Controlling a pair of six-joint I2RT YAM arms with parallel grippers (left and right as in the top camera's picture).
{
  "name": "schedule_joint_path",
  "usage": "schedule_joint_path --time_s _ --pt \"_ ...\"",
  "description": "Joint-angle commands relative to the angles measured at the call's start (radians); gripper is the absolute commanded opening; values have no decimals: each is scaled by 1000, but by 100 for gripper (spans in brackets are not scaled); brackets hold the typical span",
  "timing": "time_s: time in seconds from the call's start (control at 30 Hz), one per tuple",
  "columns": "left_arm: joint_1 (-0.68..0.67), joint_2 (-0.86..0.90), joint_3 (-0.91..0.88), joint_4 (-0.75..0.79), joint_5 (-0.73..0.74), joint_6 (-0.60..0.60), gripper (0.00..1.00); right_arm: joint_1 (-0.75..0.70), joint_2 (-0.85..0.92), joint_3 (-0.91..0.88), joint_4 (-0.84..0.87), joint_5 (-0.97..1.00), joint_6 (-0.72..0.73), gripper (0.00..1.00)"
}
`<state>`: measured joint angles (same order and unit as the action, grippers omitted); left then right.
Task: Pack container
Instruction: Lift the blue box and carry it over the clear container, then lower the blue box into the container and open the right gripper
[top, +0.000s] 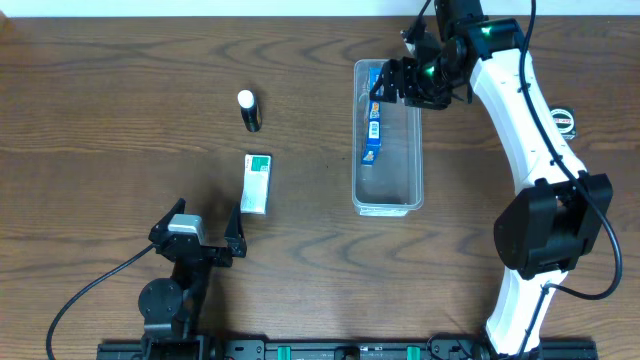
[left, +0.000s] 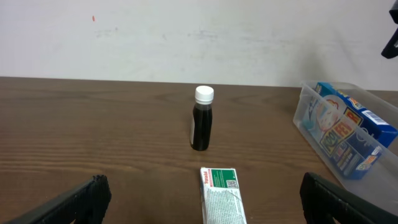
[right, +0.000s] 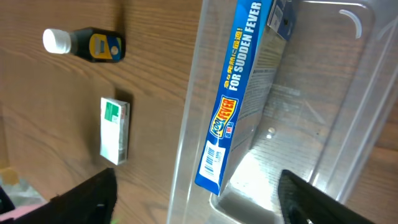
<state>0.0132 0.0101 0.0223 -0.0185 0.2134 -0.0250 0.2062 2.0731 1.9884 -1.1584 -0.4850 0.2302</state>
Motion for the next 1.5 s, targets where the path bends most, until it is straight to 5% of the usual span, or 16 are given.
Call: schedule_joint_path --time_s 0.0,0.1,0.23,0.3,0.67,1.07,1.47 --pt "6 -6 -18 -32 11 10 98 4 8 8 5 17 1 69" --pt "6 -6 -18 -32 11 10 98 7 5 8 19 -7 -10 50" --pt "6 -6 -18 -32 11 10 98 41 7 8 36 16 -22 11" --pt "6 -6 -18 -32 11 10 98 66 8 8 46 75 -22 1" --pt "6 -6 -18 -32 11 10 98 174 34 7 111 272 25 1" --pt "6 -6 -18 -32 11 10 98 172 127 7 99 280 24 1" --pt "6 -6 -18 -32 11 10 98 170 133 7 21 494 24 1"
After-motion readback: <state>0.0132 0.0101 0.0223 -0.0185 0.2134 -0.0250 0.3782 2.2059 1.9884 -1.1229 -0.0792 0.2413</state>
